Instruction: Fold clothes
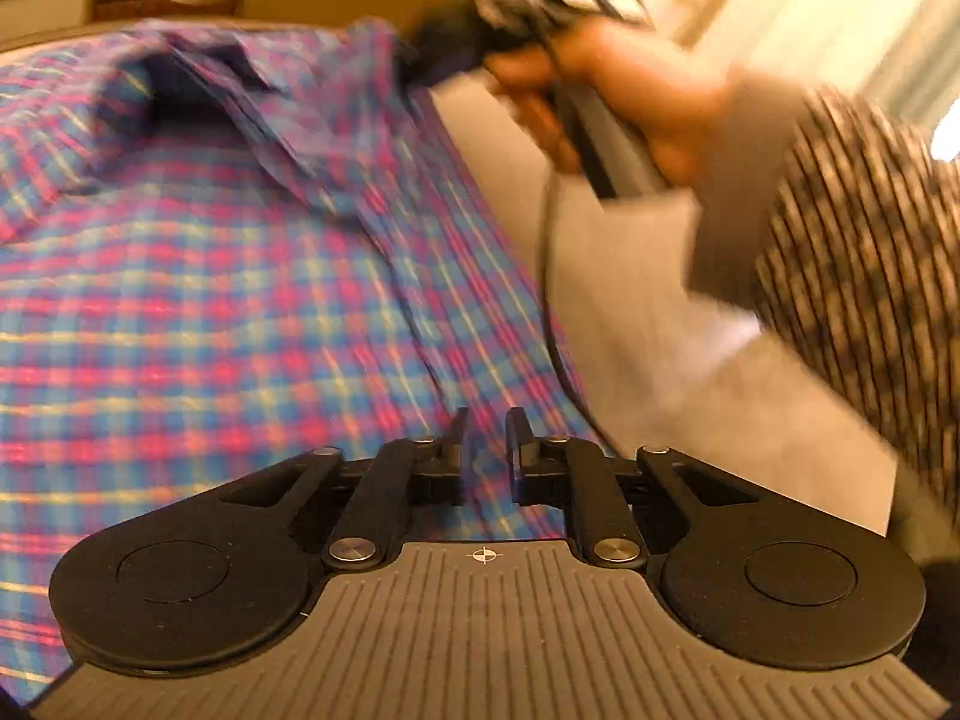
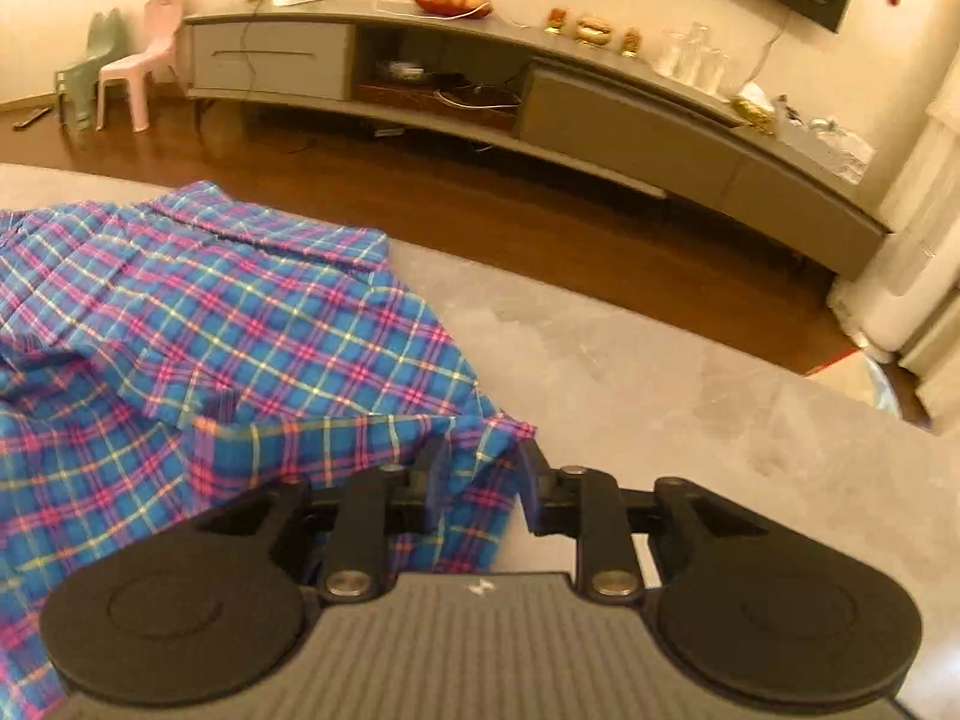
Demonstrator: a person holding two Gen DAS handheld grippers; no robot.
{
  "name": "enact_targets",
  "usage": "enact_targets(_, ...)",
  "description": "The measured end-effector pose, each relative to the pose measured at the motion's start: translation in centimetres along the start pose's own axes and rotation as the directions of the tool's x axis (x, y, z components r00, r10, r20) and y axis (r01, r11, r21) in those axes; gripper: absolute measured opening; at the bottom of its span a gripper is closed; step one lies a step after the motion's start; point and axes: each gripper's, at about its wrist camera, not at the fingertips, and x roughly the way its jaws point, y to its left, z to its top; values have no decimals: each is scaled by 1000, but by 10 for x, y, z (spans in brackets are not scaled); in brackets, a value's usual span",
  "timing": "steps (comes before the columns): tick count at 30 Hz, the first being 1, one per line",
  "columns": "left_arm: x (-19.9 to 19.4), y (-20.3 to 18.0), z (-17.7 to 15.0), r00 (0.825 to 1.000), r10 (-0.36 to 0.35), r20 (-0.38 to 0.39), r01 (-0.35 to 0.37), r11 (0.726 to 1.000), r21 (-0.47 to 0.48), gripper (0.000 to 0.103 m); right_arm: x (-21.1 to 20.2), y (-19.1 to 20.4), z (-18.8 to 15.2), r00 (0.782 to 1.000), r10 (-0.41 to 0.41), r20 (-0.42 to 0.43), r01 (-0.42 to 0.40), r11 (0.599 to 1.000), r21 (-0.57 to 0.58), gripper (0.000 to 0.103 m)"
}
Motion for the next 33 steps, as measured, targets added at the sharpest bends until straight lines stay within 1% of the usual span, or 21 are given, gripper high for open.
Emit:
enact_targets(2,-26,12,13,991,87,103,-92,994,51,35,-29,4,-6,997,56,44,-57,998,33,24)
enact_targets(4,-51,25,21,943,245,226,-284,946,159,42,-62,12,-20,985,153,73,-156,987,31,26)
enact_targets(6,-65,42,23,879,359,312,-446,852,274,52,-86,26,-37,968,242,67,-242,970,-13,34)
enact_targets(7,-67,52,21,856,394,333,-499,797,340,61,-94,35,-46,962,266,64,-264,964,-40,40)
enact_targets(8,-67,63,17,849,411,332,-523,745,415,68,-100,46,-54,957,285,54,-281,957,-66,47)
enact_targets(9,-66,74,13,844,426,326,-535,700,472,69,-103,55,-58,953,300,47,-295,951,-86,48)
enact_targets(12,-66,103,6,840,461,287,-536,627,565,69,-105,89,-57,939,344,25,-339,934,-117,48)
enact_targets(14,-69,116,3,849,446,284,-521,619,587,69,-105,98,-47,880,475,-3,-474,880,32,49)
enact_targets(15,-69,121,1,854,434,288,-513,607,607,69,-99,101,-42,828,561,-13,-554,821,135,50)
enact_targets(16,-65,124,-2,854,428,295,-510,580,636,69,-93,106,-37,798,603,-18,-587,783,206,50)
enact_targets(18,-54,124,-5,848,429,311,-508,492,707,69,-79,113,-21,772,635,-23,-600,740,304,50)
enact_targets(20,-41,126,-9,840,420,344,-504,370,780,69,-69,122,-14,781,625,-13,-587,740,327,50)
enact_targets(21,-36,127,-8,836,410,364,-503,309,807,69,-66,124,-12,798,603,-6,-568,756,325,50)
enact_targets(24,-25,133,3,853,376,361,-460,218,861,66,-64,120,-10,816,577,26,-548,760,348,50)
enact_targets(25,-23,133,5,858,367,358,-446,189,875,58,-65,115,-11,826,562,40,-539,767,348,50)
enact_targets(26,-20,134,7,866,361,345,-426,173,888,35,-66,110,-12,836,547,53,-529,774,348,50)
enact_targets(27,-20,136,13,877,354,324,-408,194,892,19,-67,105,-13,845,531,67,-519,781,348,50)
enact_targets(28,-23,138,22,889,342,305,-400,254,880,0,-68,100,-14,854,513,81,-507,789,349,50)
enact_targets(30,-29,142,41,910,314,271,-380,370,848,0,-70,85,-17,889,444,111,-454,821,347,50)
enact_targets(31,-36,147,53,922,289,256,-369,460,808,0,-68,77,-21,903,415,112,-426,834,351,50)
enact_targets(33,-65,164,86,947,205,247,-317,711,627,0,-64,63,-28,928,356,112,-371,855,361,50)
